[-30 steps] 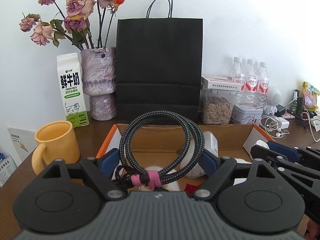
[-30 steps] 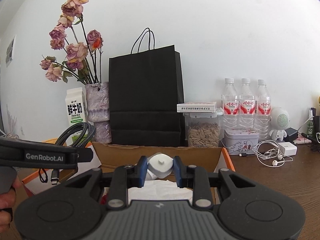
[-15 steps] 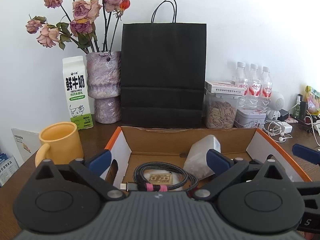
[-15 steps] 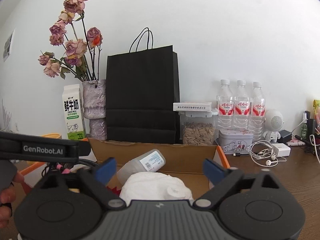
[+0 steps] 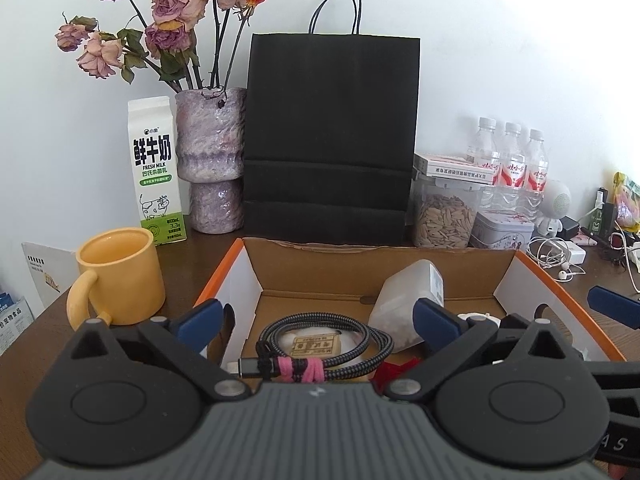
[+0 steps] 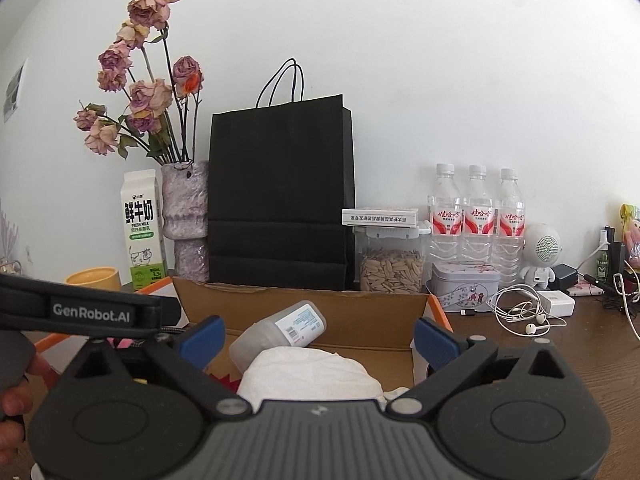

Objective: Organize objects
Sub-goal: 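Lower the braided cable and white disc into the box and open both tools, then withdraw both tools and grasp the purple cloth bag with the right tool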

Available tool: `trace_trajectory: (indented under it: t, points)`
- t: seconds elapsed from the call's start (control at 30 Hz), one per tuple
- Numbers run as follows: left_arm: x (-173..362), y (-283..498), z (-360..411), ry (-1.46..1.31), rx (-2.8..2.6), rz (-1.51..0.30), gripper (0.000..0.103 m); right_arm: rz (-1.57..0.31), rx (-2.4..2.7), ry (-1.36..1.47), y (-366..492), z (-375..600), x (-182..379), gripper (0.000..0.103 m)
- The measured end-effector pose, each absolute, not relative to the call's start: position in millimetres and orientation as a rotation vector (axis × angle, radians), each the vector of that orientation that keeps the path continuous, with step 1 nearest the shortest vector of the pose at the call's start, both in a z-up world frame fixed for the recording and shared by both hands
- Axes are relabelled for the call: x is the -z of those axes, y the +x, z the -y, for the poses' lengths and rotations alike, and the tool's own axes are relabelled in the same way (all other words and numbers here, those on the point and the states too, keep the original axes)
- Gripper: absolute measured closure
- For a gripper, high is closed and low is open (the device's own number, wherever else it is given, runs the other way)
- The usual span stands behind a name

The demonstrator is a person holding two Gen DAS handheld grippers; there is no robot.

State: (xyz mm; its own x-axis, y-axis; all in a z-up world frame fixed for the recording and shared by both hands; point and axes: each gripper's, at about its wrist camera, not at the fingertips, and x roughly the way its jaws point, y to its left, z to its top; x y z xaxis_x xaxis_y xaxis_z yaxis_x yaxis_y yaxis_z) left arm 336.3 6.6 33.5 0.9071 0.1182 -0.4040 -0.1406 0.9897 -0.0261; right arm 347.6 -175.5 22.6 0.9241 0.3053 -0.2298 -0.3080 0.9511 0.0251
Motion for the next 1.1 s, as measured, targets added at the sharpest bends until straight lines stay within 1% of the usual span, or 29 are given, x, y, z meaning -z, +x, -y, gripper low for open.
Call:
trace_trajectory:
  t: [0.37, 0.7, 0.93, 1.1]
  points:
    - [-30.9, 311.8, -14.2, -0.081, -0.130, -0.353, 0.000, -0.219, -0.317, -0.027, 333.2, 174.8, -22.5, 0.002]
    - [-22.5, 277.3, -26.6, -0.069, -0.140, -0.370, 0.000, -0.227, -0.320, -0.052, 306.2, 180.0, -20.1, 0.002]
    - [-11.8, 244.4, -30.9, -0.051, -0.126, -0.407, 0.000, -0.279, -0.347, -0.071, 279.7, 181.7, -15.0, 0.001]
    - [-2.1, 217.7, -33.0, -0.036, -0.105, -0.428, 0.000, -0.362, -0.377, -0.074, 258.1, 181.6, -7.3, 0.001]
